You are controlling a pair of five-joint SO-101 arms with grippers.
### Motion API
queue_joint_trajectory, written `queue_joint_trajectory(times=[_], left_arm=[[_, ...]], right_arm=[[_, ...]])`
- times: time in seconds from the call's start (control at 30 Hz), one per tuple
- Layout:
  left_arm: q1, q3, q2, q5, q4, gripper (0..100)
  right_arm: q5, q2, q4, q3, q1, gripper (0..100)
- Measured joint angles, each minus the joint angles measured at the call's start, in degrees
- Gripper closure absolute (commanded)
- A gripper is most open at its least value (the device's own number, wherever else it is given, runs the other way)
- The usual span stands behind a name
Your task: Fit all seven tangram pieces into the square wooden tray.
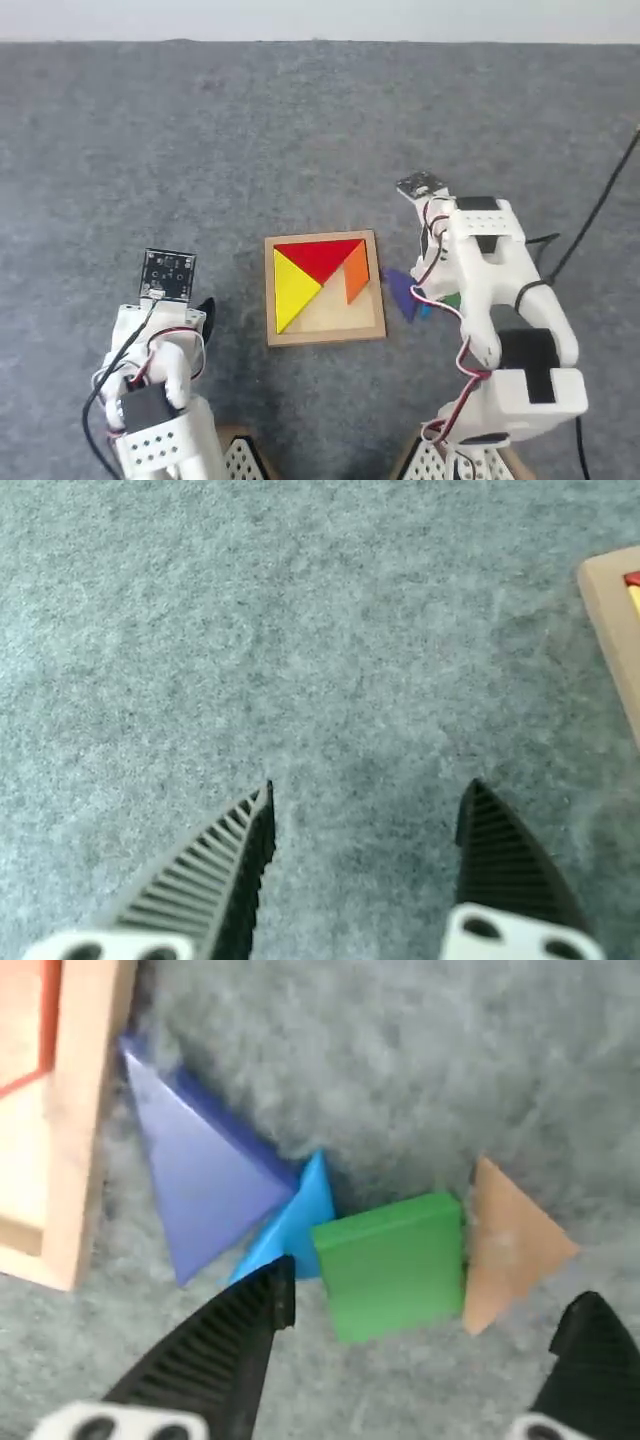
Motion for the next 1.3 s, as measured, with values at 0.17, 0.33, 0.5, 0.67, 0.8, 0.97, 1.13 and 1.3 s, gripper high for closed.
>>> queue_joint_trajectory(times=[0.17,0.33,0.5,0.67,0.8,0.97,1.13,1.3], left_arm=[[0.00,0.00,0.00,0.00,0.00,72],[0.00,0.00,0.00,0.00,0.00,72],[0.00,0.00,0.00,0.00,0.00,72],[0.00,0.00,0.00,0.00,0.00,72],[0.00,0.00,0.00,0.00,0.00,72],[0.00,0.00,0.00,0.00,0.00,72],[0.00,0.00,0.00,0.00,0.00,72],[0.00,0.00,0.00,0.00,0.00,72]], right_arm=[[0.09,2.46,-0.26,-2.37,1.85,66.1],[0.00,6.33,-0.53,-6.24,4.75,69.1],[-0.09,7.03,0.44,-9.67,7.47,62.2],[1.32,7.03,4.31,-13.98,7.91,59.6],[1.49,7.03,4.31,-15.38,10.73,59.6],[0.26,7.03,4.66,-18.81,17.58,59.7],[-1.67,7.03,4.31,-19.25,18.37,59.7],[-2.11,11.96,3.43,-19.25,18.46,59.7]])
